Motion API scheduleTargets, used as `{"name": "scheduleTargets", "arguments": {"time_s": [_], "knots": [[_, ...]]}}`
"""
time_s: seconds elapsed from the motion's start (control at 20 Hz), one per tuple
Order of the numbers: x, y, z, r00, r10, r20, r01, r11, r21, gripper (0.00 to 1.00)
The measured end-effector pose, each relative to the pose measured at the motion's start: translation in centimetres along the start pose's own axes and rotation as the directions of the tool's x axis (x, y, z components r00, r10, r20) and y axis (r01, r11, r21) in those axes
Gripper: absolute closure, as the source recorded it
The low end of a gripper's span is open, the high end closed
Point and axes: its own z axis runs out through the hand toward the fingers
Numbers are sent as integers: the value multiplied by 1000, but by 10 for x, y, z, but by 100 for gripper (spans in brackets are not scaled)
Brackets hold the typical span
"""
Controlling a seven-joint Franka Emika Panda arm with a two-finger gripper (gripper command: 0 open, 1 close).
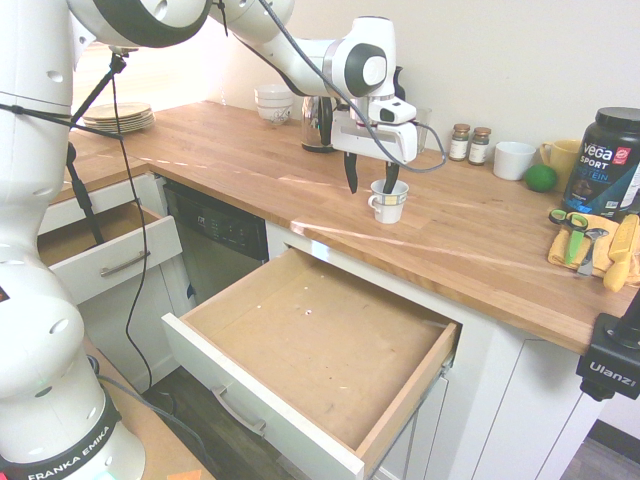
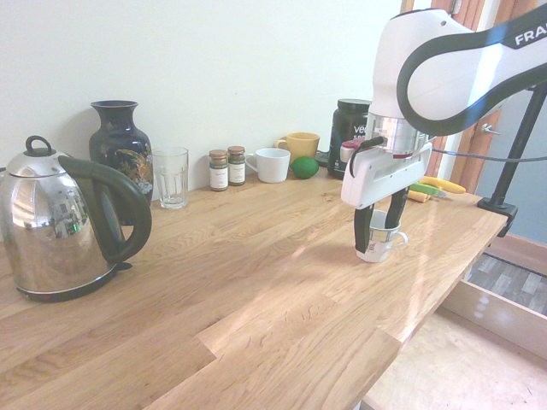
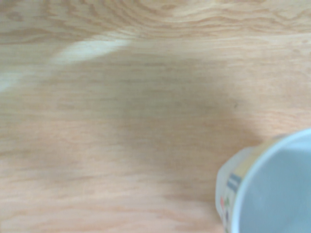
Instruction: Put cup in the drawer
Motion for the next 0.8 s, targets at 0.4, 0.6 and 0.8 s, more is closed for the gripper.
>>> {"name": "scheduleTargets", "arguments": {"time_s": [0.4, 0.6, 0.8], "knots": [[0, -5, 23, 1000, 2, 23, -1, 1000, -20, 0], [-1, -6, 29, 999, 3, 32, -2, 1000, -22, 0], [-1, -7, 32, 999, 7, 38, -6, 1000, -19, 100]]}}
